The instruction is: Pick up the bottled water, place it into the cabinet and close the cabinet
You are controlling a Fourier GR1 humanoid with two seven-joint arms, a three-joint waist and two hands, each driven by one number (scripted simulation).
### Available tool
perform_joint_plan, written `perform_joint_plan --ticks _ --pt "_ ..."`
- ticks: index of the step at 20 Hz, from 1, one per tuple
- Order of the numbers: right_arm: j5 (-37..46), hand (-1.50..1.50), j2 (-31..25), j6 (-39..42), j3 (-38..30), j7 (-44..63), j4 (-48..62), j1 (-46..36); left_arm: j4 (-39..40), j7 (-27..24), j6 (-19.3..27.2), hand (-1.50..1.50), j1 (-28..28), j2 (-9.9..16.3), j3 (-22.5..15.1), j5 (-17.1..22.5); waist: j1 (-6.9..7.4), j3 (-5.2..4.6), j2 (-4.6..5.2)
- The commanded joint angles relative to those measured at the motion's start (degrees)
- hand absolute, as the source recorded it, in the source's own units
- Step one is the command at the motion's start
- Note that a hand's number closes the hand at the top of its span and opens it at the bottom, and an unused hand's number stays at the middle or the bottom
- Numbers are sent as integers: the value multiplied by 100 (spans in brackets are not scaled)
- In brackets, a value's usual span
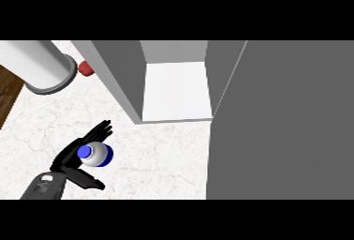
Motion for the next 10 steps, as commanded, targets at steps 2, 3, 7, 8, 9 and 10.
perform_joint_plan --ticks 2,3,7,8,9,10 --pt "-45 -150 -21 -11 82 22 -517 353 515 -963 -881 -150 -110 28 -72 84 -1 -2 -8" --pt "-188 -150 -82 44 -9 31 -459 311 581 -1022 -772 150 -120 -119 -77 121 7 -3 5" --pt "-106 -150 -71 -21 39 72 -654 374 940 -721 -719 150 -512 -329 39 364 -8 -3 15" --pt "-123 -150 -74 17 41 8 -468 263 1011 -923 -761 150 -416 -267 26 354 24 -4 24" --pt "-100 -150 -46 2 113 -72 -548 509 960 -965 -975 150 -250 -256 -48 377 0 -4 -3" --pt "-118 -150 -87 14 29 -64 -485 441 1074 -933 -933 150 -383 -248 22 446 -2 -5 17"
